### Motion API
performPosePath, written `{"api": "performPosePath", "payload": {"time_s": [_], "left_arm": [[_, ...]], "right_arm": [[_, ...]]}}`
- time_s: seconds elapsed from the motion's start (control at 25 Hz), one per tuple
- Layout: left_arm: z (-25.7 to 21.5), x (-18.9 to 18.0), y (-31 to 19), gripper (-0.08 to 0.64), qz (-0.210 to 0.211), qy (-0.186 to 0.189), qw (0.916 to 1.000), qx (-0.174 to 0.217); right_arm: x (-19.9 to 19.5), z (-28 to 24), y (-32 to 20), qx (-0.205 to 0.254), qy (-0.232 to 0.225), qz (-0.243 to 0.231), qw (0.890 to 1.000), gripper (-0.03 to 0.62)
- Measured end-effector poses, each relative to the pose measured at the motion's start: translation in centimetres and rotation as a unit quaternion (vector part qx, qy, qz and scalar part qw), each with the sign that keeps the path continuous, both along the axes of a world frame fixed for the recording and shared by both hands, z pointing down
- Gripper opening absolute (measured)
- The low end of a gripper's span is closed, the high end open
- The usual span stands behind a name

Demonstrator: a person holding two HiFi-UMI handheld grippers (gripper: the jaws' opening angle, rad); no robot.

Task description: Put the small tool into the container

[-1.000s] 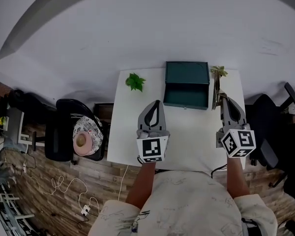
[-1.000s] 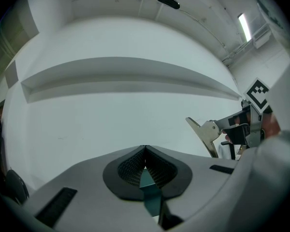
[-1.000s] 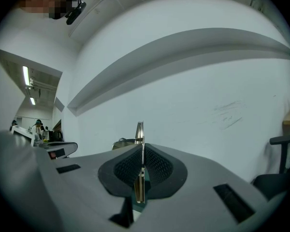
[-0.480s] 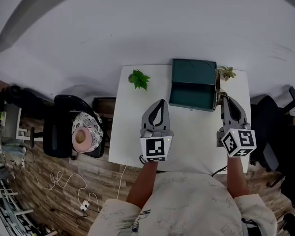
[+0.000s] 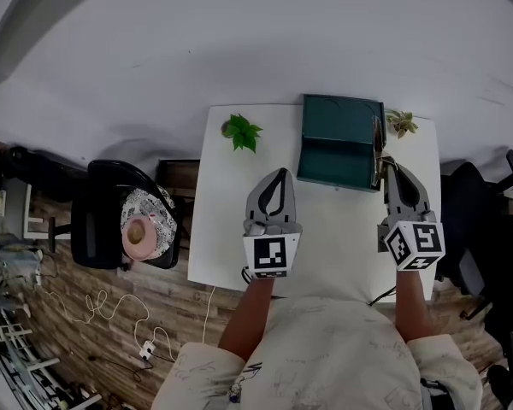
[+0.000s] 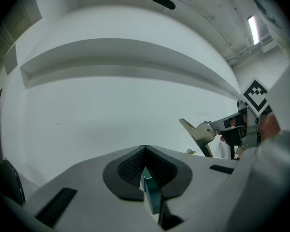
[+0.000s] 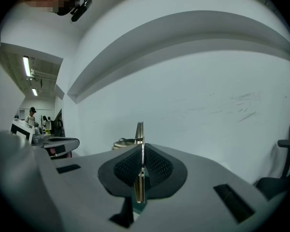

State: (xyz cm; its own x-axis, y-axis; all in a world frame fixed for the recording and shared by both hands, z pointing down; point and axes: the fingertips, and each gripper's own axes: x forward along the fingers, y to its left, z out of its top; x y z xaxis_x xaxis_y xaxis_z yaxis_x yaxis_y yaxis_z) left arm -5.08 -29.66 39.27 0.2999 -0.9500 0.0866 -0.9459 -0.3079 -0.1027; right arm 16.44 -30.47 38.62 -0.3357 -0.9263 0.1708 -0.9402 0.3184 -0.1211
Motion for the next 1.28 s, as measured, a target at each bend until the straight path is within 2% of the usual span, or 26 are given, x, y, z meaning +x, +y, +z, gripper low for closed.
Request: {"api": "performPosePath", "payload": {"time_s": [0.88,1.28], "left_arm": [[4.3,-1.3,-2.9,0.006,0.004,0.007,0.9991,-0.041],[6.0,-2.0,-3.8,0.006,-0.001,0.014,0.9984,-0.055]], "right_arm": [[-3.0,4.8,-3.4,-0.044,0.064,-0.032,0.996,0.017],[-4.2,6.6,-4.7,-0.052,0.113,-0.055,0.991,0.017]]}}
